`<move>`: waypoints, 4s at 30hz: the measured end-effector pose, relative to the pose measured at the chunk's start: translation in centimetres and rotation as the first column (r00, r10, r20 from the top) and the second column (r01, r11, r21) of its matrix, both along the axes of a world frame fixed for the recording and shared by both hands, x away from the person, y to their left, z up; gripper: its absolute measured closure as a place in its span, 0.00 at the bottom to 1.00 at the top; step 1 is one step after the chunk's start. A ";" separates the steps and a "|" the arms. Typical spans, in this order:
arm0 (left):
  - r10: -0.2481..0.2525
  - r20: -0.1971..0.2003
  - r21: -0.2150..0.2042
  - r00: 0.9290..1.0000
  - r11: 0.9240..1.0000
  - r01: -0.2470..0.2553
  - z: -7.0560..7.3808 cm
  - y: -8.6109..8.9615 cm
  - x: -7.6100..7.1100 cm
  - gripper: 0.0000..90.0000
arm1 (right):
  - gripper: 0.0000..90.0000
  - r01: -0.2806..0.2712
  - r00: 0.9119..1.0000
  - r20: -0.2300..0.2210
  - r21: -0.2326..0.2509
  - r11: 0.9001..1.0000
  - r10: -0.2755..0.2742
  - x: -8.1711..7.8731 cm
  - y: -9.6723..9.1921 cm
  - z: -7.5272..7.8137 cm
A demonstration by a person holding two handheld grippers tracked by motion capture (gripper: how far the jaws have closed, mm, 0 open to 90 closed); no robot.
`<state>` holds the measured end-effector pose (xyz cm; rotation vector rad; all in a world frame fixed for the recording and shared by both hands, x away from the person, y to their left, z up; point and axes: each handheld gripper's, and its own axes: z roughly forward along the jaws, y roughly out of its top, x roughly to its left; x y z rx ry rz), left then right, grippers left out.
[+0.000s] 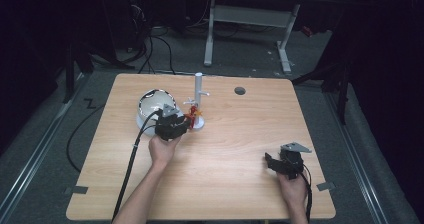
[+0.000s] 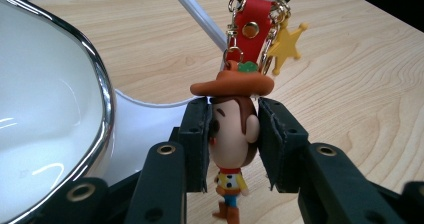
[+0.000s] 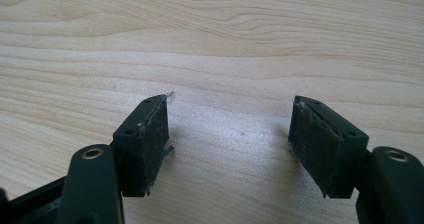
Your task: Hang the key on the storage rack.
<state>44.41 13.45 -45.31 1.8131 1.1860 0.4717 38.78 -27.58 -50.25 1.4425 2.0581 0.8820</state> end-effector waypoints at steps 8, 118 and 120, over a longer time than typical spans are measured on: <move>-0.003 0.001 0.003 1.000 1.000 0.003 0.0 0.0 0.0 0.74 | 0.36 0.000 1.000 0.000 0.000 1.000 0.000 0.0 0.0 0.0; 0.101 0.070 -0.041 0.992 0.994 -0.098 1.1 7.6 -9.3 0.47 | 0.36 0.001 1.000 0.000 0.000 1.000 -0.001 0.0 0.0 0.0; 0.100 0.069 -0.038 0.993 0.994 -0.098 1.0 7.7 -9.5 0.47 | 0.36 0.001 1.000 0.000 0.000 1.000 -0.001 0.0 0.0 0.0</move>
